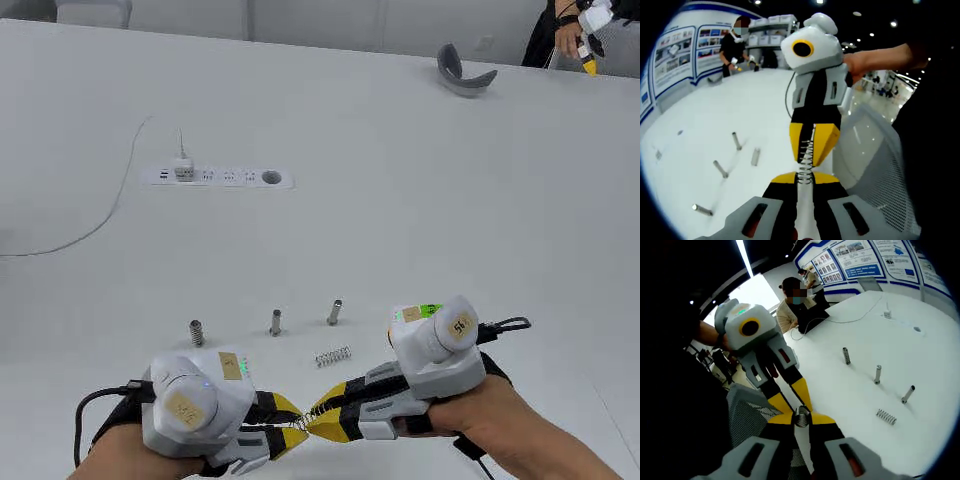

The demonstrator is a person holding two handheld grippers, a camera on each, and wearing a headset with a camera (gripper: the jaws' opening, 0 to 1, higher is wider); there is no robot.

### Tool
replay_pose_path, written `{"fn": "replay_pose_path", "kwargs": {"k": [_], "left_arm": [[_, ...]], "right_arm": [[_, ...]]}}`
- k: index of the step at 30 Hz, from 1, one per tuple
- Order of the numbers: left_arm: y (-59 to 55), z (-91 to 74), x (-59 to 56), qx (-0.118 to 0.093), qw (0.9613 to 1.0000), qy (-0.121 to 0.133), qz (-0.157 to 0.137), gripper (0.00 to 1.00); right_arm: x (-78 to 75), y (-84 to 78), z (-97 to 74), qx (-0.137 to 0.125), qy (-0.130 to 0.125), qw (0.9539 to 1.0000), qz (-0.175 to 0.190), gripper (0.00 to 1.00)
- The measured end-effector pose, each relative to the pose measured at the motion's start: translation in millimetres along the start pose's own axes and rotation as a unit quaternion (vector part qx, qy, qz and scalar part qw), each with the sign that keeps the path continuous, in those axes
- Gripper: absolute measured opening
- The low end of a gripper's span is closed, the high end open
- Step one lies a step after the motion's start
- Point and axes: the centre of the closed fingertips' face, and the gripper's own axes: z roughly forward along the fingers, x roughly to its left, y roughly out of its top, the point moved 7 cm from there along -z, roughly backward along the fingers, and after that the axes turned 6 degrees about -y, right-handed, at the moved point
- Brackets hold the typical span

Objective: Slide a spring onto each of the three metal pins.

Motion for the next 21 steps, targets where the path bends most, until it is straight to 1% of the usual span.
{"fn": "replay_pose_path", "kwargs": {"k": [1,4,9,15,17,21], "left_arm": [[0.0,-0.1,-0.4,-0.001,1.0000,-0.004,0.000,0.10],[0.8,-0.3,-1.0,-0.002,0.9999,-0.010,0.003,0.10],[3.6,-0.7,-0.9,-0.011,0.9998,-0.017,0.000,0.10],[2.4,-0.9,-0.7,-0.014,0.9996,-0.025,0.002,0.10],[1.8,-0.7,-1.4,-0.014,0.9994,-0.030,0.003,0.10],[-0.7,0.8,-2.3,-0.017,0.9993,-0.034,0.001,0.10]], "right_arm": [[1.0,0.3,0.3,0.010,0.003,0.9999,-0.012,0.12],[1.2,1.6,2.2,0.024,0.005,0.9991,-0.034,0.12],[2.0,6.3,2.7,0.028,0.013,0.9984,-0.049,0.13],[3.1,6.9,3.0,0.033,0.019,0.9971,-0.066,0.12],[4.1,6.1,3.3,0.035,0.024,0.9974,-0.059,0.12],[3.9,4.3,4.6,0.037,0.025,0.9979,-0.048,0.12]]}}
